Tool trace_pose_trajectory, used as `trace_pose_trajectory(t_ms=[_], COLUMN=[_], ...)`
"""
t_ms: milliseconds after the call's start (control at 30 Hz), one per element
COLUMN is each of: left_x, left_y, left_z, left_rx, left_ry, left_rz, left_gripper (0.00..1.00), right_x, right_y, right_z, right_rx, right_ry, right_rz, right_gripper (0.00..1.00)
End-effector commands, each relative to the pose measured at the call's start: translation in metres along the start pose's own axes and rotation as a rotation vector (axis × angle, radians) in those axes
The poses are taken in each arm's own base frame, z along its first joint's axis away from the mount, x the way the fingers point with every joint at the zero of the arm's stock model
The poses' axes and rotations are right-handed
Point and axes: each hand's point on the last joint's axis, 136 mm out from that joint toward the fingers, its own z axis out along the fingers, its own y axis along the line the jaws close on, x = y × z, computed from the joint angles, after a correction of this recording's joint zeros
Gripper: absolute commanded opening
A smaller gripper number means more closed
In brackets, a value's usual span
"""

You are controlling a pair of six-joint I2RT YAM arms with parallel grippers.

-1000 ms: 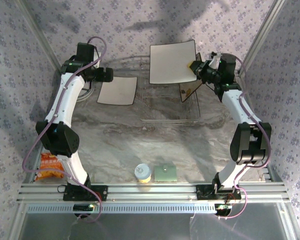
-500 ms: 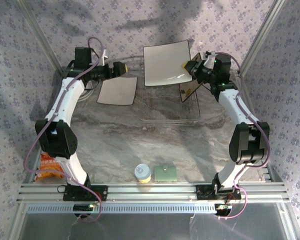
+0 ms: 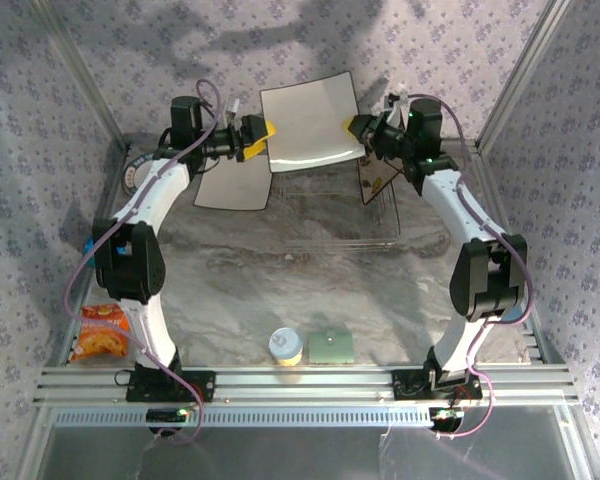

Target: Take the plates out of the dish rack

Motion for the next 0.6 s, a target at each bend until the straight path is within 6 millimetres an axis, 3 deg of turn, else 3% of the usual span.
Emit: trace_pose_trajectory(t_ms=[0,167,300,433,567], left_x=[-0.003,-0.004,-0.003,-0.003,-0.002], left_y=[-0.017,-0.018,-0.019,-0.019,-0.02], left_z=[0.005,0.006,0.007,0.007,0.008], left_rx=[0.072,0.078,0.081,0.084,0.088], left_ry=[0.007,0.01,0.013,0.015,0.019], left_rz=[0.021,0.019,0.019,0.018,0.015], left_gripper=[0.97,0.85,0.68,0.43,0.31], right_x=[-0.015,-0.012,-0.009,-0.009,-0.006], right_y=[0.069,0.075,0.077,0.075,0.075], right_z=[-0.005,0.0,0.005,0.007,0.011], right_rx=[-0.169,-0.178,-0.181,-0.177,-0.176], right_ry=[-0.028,-0.013,-0.002,0.005,0.019], right_rz=[-0.145,-0.156,-0.157,-0.157,-0.157], right_gripper=[0.0,0.0,0.0,0.0,0.0])
